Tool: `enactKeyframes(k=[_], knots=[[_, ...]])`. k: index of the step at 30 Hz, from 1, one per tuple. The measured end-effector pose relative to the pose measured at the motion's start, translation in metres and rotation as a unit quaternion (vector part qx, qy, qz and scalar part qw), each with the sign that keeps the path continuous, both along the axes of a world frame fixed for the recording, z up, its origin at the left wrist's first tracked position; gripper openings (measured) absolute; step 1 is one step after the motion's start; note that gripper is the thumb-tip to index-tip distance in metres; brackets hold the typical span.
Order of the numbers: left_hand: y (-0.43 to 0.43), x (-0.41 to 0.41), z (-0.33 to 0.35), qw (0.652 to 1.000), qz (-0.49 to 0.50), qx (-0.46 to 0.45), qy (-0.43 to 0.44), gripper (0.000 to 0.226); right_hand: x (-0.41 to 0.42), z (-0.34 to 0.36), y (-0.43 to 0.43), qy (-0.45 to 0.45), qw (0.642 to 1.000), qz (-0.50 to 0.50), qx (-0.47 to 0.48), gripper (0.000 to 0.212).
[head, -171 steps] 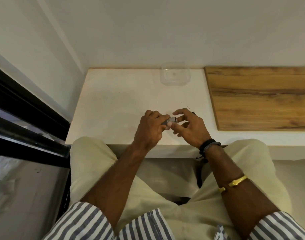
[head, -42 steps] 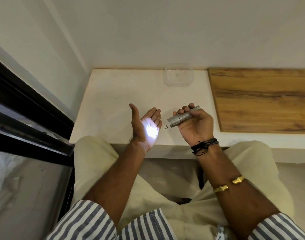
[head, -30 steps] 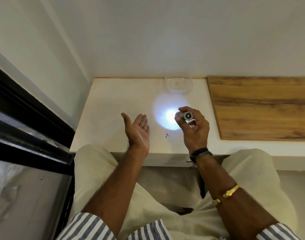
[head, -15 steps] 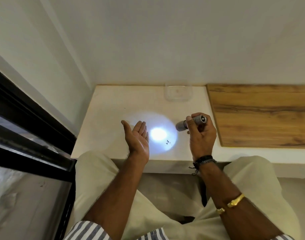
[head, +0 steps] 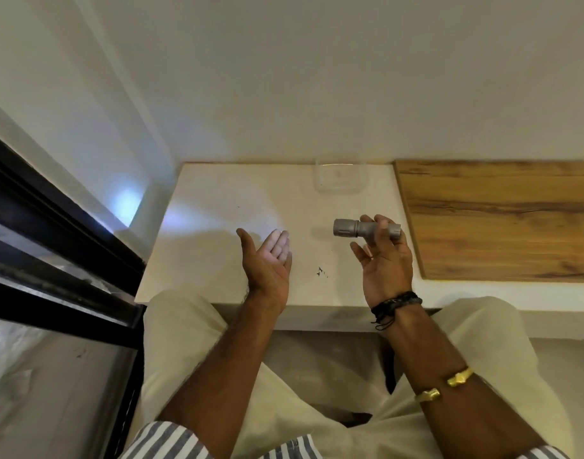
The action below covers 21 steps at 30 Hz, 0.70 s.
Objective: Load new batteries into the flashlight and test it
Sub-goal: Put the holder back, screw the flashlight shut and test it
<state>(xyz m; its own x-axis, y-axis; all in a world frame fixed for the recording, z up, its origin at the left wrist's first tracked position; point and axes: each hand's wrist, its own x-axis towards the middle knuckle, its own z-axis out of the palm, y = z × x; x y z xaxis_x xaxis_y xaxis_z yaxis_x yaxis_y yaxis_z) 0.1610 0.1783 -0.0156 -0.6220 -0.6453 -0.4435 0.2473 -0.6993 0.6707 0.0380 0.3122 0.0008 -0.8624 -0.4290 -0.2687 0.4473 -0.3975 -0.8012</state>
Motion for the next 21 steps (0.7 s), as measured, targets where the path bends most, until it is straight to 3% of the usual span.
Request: enactKeyframes(k=[4, 8, 13, 21], knots=[[0.007, -0.003, 0.003, 0.997, -0.054, 0.036, 0.031, 0.100, 0.000, 0.002, -0.002, -0.151, 0.981, 0.013, -0.123, 0.010], [0.017, -0.003, 0.003, 0.993, -0.100, 0.058, 0.038, 0.106, 0.000, 0.006, -0.003, -0.232, 0.956, -0.006, -0.179, 0.020], [0.020, -0.003, -0.002, 0.988, -0.133, 0.056, 0.046, 0.109, 0.004, 0.010, 0.001, -0.228, 0.943, 0.026, -0.241, 0.022], [0.020, -0.005, -0.005, 0.992, -0.114, 0.042, 0.037, 0.108, 0.009, 0.011, -0.003, -0.226, 0.946, 0.038, -0.230, 0.020]])
